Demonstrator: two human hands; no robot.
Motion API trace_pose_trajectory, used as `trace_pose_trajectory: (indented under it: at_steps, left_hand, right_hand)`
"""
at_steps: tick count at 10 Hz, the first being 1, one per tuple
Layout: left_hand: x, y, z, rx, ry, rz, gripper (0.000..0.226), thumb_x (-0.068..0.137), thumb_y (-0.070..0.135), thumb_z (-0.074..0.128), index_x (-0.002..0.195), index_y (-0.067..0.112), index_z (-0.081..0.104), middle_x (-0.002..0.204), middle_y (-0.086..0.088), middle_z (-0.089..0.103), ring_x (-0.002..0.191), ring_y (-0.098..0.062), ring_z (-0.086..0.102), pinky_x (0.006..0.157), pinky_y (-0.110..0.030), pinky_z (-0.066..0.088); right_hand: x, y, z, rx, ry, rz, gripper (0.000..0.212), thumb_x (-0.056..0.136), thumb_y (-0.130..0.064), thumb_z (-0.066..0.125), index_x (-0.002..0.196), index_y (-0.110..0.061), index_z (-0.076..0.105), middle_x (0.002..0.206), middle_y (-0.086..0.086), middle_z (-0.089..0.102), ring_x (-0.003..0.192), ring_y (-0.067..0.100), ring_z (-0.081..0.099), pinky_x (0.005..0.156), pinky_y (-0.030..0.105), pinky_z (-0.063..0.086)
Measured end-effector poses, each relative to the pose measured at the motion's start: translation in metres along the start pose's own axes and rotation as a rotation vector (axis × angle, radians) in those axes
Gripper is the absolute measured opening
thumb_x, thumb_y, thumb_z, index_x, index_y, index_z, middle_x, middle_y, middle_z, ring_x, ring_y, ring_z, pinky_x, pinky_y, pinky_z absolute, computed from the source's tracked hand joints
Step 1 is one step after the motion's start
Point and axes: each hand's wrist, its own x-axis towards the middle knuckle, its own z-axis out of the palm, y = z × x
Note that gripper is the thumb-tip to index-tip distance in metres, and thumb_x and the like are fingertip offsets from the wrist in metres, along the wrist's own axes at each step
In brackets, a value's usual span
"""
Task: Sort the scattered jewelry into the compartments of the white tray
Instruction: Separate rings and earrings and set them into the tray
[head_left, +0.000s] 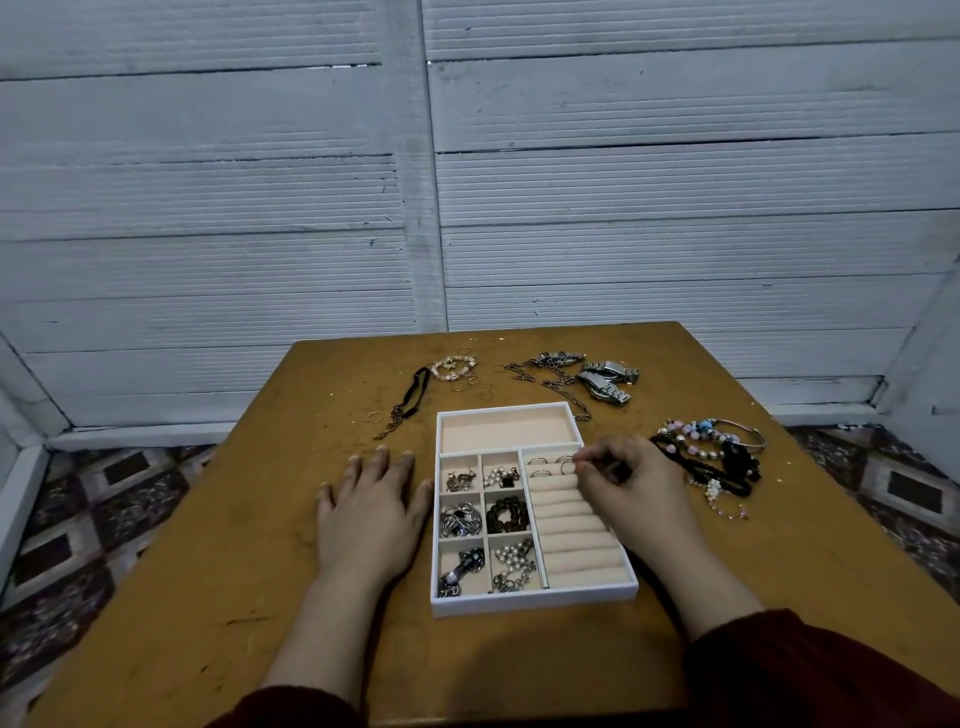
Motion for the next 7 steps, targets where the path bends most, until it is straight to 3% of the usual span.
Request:
trace_pose_trajectory:
  at_steps: [2, 5, 7]
  left_hand:
    - [0.0001, -0.0005, 0.001, -0.001, 0.005, 0.002, 0.055, 0.096, 0.058, 0.025, 0.147, 0.038, 0.025, 0.159, 0.009, 0.016, 0.147, -0.017, 0.008, 0.117, -0.048, 0.007]
    - [0.0, -0.0006, 0.0004, -0.001, 0.01, 0.001, 0.054, 0.096, 0.057, 0.026, 0.147, 0.038, 0.026, 0.159, 0.009, 0.016, 0.147, -0.017, 0.009, 0.117, -0.048, 0.007]
    - [-0.0001, -0.0003, 0.0001, -0.003, 0.009, 0.003, 0.055, 0.096, 0.057, 0.026, 0.147, 0.038, 0.026, 0.159, 0.009, 0.017, 0.147, -0.017, 0.009, 0.117, -0.049, 0.008]
  right_hand:
    - [-0.0024, -0.0014, 0.0008, -0.016, 0.011, -0.019, 0.018, 0.079, -0.016, 0.068, 0.07, -0.032, 0.067, 0.087, -0.001, 0.059, 0.072, 0.011, 0.058, 0.067, 0.029, 0.05]
    - [0.0009, 0.0009, 0.0008, 0.081, -0.009, 0.073, 0.003, 0.083, -0.022, 0.067, 0.081, -0.023, 0.068, 0.085, -0.002, 0.065, 0.076, 0.012, 0.061, 0.069, 0.03, 0.051]
    - [0.0035, -0.0023, 0.0023, 0.097, -0.032, 0.158, 0.016, 0.078, -0.033, 0.074, 0.085, -0.023, 0.063, 0.08, -0.001, 0.067, 0.074, 0.016, 0.065, 0.068, 0.036, 0.054]
